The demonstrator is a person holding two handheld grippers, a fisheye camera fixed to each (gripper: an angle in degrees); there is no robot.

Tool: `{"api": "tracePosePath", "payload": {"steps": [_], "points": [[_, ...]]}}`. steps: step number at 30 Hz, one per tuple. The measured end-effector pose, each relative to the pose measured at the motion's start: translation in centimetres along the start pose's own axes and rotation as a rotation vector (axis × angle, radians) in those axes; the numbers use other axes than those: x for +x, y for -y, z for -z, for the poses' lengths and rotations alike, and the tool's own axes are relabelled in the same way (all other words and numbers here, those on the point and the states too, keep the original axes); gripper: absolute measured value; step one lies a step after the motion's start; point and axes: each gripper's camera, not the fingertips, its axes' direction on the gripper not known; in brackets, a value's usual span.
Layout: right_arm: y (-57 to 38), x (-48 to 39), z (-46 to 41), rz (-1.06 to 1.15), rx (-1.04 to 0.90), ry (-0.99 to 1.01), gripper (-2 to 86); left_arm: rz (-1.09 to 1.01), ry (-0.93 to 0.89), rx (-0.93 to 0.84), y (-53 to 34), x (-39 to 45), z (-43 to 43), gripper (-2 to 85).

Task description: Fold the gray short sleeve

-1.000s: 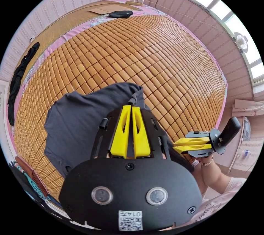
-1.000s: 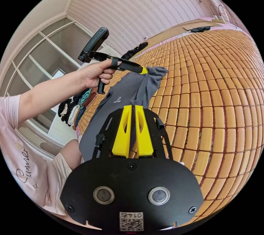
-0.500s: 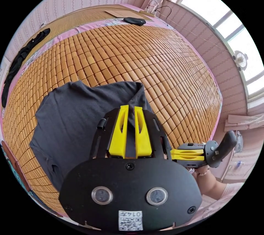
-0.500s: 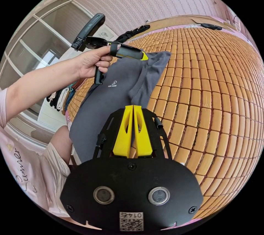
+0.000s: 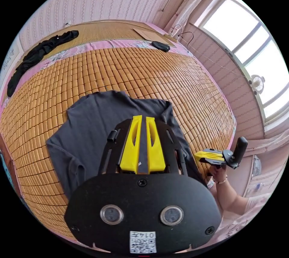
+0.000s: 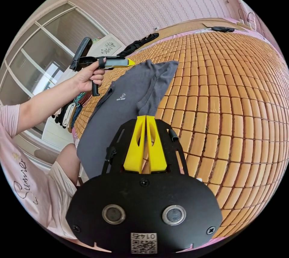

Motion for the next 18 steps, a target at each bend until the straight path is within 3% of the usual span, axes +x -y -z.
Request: {"api": "tracePosePath", "payload": {"steps": [6,9,11,18], "points": [[2.1,-1.7,1.5,-0.082,0.056,-0.142,1.6,0.006,0.165,0.031,-9.2,-12.0,9.6,5.4],[6.8,-1.2,0.5,-0.109,-0.034,-0.136,3.4,0.072,0.148,0.037,-12.7,-17.7,11.4,6.4],[10.9,-1.1,-1.1,-0.101,-0.124,-0.234,6.5,0.146,0.138,0.057,-14.2,-21.1,11.6,6.8],[17.6,-1.9,-4.2,-0.113,-0.215,-0.339,10.5,0.262,0.019,0.095,-15.0,-26.7,10.4,10.7]]}}
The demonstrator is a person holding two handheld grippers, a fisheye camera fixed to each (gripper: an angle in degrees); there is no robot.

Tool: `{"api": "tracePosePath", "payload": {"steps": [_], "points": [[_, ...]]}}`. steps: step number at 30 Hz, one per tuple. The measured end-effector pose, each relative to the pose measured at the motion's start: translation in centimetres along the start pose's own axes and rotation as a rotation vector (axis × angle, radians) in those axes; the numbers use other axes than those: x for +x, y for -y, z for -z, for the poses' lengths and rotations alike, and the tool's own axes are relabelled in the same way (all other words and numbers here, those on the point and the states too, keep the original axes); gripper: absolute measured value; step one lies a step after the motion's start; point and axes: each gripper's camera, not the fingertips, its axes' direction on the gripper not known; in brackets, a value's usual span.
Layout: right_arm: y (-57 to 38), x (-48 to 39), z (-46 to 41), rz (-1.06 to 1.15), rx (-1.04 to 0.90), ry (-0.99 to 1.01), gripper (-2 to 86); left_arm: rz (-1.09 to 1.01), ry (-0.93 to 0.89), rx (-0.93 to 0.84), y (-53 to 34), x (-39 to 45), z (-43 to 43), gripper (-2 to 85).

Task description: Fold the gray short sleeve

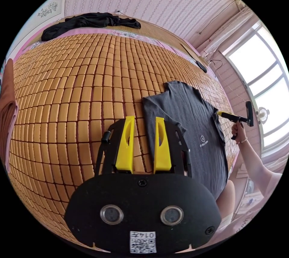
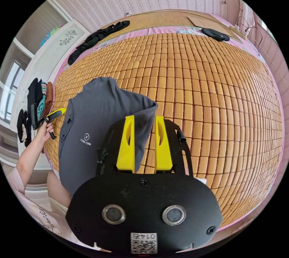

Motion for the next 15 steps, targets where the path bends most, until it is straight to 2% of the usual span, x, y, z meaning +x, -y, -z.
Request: {"api": "tracePosePath", "payload": {"steps": [4,7,9,15], "points": [[1.6,0.3,-0.5,-0.058,-0.022,0.116,9.2,-0.007,-0.031,0.014,0.3,-1.2,0.7,10.3],[1.9,0.1,-0.9,-0.065,-0.041,0.126,4.5,-0.026,-0.176,-0.045,0.7,-2.2,0.6,7.9],[2.1,0.0,-0.9,-0.066,-0.047,0.122,2.4,0.019,-0.133,-0.059,0.7,-3.0,0.9,0.6],[3.1,0.3,1.3,-0.088,0.029,0.113,1.1,0.036,-0.012,0.006,1.8,-3.9,3.6,-0.9]]}}
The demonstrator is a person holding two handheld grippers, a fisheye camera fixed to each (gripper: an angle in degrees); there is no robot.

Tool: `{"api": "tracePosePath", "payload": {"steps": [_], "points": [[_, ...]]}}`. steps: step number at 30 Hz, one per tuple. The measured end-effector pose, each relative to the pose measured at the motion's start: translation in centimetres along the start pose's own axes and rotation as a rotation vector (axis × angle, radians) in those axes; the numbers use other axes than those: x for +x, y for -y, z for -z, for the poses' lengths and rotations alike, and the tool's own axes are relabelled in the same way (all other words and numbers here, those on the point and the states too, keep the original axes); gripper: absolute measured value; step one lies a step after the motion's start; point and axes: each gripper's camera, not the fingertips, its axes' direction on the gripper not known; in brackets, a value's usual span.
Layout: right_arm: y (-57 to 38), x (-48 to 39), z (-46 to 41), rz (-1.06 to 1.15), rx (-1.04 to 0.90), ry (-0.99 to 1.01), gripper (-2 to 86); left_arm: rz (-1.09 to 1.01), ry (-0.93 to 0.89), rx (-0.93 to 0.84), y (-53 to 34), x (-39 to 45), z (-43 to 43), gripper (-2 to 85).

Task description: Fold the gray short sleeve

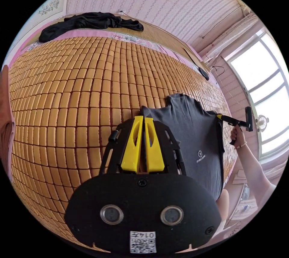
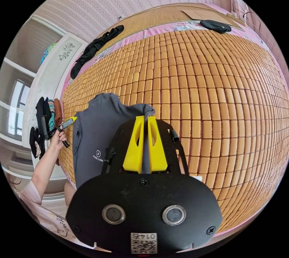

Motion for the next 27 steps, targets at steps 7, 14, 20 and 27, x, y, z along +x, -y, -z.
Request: {"api": "tracePosePath", "payload": {"steps": [7,14,20,27], "points": [[1.5,-1.4,2.3,0.007,0.06,-0.001,0.8,-0.011,0.041,0.15,0.9,1.5,4.6,-1.0],[1.2,-2.3,3.9,0.032,0.092,0.051,0.8,-0.029,-0.026,0.182,0.0,2.0,8.4,-1.0],[-5.7,-2.0,6.1,0.172,0.095,0.189,0.9,-0.241,-0.105,0.151,-6.5,3.0,13.5,-1.0],[-19.9,2.4,4.1,0.113,-0.082,0.188,1.1,-0.219,-0.201,0.019,-21.7,1.4,15.2,-0.9]]}}
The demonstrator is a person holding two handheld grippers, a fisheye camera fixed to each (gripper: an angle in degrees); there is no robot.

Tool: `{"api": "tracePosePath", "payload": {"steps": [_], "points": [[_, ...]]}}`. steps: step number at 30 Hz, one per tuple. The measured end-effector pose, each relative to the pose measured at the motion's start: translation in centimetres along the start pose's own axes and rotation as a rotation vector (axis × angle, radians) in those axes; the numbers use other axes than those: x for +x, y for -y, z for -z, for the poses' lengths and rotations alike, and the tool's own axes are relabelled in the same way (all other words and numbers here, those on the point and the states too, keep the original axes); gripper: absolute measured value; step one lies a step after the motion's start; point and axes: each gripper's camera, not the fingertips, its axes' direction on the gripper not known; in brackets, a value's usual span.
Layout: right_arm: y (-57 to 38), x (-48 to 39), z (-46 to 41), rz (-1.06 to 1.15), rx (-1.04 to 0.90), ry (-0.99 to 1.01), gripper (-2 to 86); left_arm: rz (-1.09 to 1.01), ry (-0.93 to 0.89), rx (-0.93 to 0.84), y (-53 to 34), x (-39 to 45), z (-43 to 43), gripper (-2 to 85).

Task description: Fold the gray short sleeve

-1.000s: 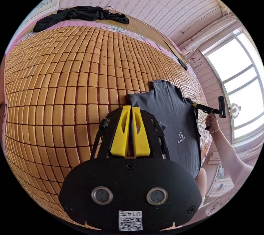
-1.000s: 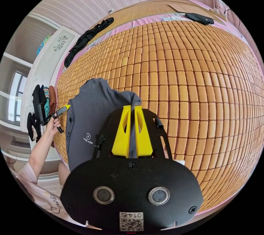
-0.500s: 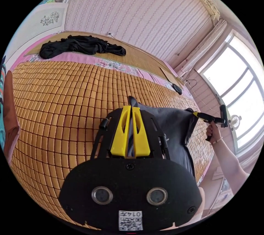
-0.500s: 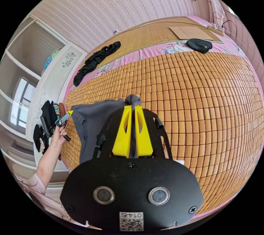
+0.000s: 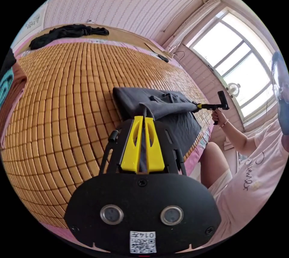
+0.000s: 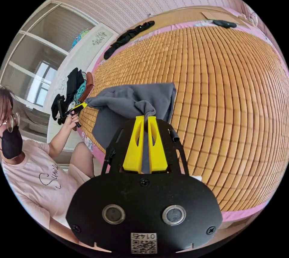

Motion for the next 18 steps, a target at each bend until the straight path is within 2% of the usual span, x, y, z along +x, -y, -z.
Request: {"api": "tracePosePath", "payload": {"steps": [1,3,5,10,15,18], "points": [[-1.8,1.3,-1.6,-0.065,-0.056,0.001,1.2,0.051,0.016,-0.05,-2.4,-0.2,-1.1,-0.9],[-3.7,2.7,-2.8,-0.115,-0.031,0.065,1.2,0.121,0.053,-0.142,-5.0,-0.5,-2.9,-0.8],[-5.2,3.8,-2.7,-0.178,0.077,0.116,1.4,0.108,0.071,-0.095,-6.4,0.6,-2.9,-0.2],[-6.9,3.6,-2.7,-0.2,0.112,0.104,2.5,0.062,0.176,-0.119,-6.7,2.3,-1.3,4.8],[-7.5,0.1,-1.0,-0.094,0.192,-0.135,5.1,-0.04,0.203,-0.045,-5.9,5.2,2.3,4.3],[-5.4,-3.1,-3.3,0.03,0.158,-0.09,7.3,-0.112,0.165,-0.064,-4.2,7.9,0.2,4.7]]}}
